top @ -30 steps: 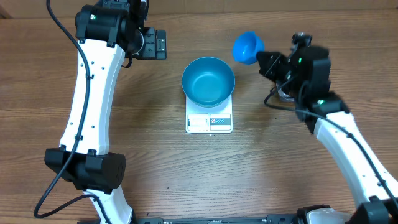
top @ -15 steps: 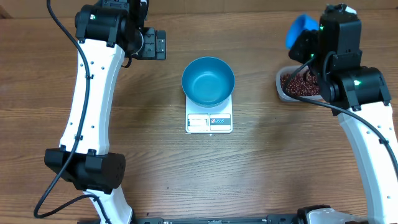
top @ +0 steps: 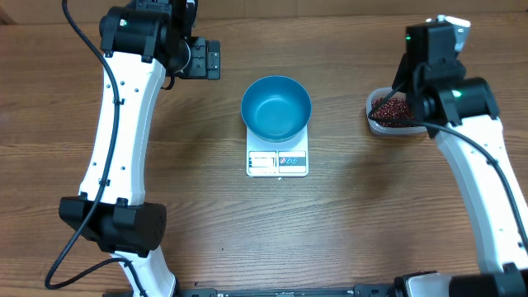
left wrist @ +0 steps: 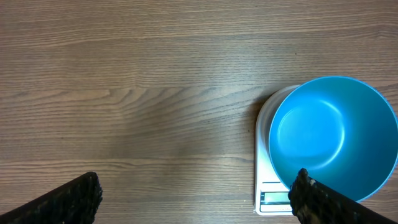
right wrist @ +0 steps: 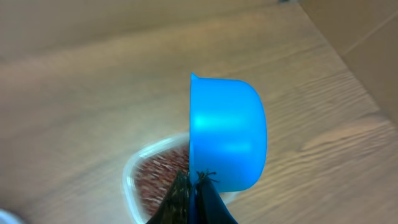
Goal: Scoop item into bowl and weigh 150g on scale
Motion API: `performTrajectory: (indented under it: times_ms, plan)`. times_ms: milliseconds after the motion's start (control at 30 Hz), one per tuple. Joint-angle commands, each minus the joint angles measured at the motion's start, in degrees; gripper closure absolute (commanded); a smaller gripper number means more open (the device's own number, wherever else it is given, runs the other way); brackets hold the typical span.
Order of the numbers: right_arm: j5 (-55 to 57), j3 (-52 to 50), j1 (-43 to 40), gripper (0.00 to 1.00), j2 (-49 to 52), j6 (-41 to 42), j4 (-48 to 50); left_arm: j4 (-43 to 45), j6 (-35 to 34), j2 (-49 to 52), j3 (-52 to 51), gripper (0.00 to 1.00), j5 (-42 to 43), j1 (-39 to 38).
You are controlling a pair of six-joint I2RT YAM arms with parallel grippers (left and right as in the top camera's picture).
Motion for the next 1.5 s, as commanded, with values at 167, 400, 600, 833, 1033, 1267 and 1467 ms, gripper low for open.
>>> performTrajectory:
  times_ms: [167, 400, 600, 833, 1033, 1267, 1467]
  plan:
    - [3.9, 1.3, -0.3, 0.96, 7.5, -5.8, -0.6, -0.2, 0.9, -0.7, 1.0, 0.05, 1.2, 0.1]
    - [2.1, 1.3, -0.4, 0.96, 7.7, -5.0, -0.2, -0.8, 6.2, -0.7, 1.0, 0.96, 1.7, -0.3]
    - [1.2, 1.3, -0.4, 0.96, 7.7, -4.7, 0.9, -2.5, 16.1, -0.7, 0.9, 0.95, 6.2, -4.1]
    - [-0.3, 1.3, -0.6, 0.96, 7.7, -1.7, 3.2, -1.9, 22.6, -0.7, 0.6, 0.96, 9.6, -10.9]
    - [-6.3, 1.3, -3.2, 0.96, 7.7, -1.2, 4.4, 0.4, 24.3, -0.7, -3.6, 0.95, 10.8, -16.5]
    - [-10.9, 1.3, -7.2, 0.96, 7.7, 0.0, 5.1, 7.6, 26.6, -0.7, -15.3, 0.96, 10.2, -21.7]
    - [-14.4, 1.3, -10.0, 0.96, 7.7, 0.0, 5.5, 15.5, 29.6, -0.7, -24.7, 0.96, 9.9, -26.9]
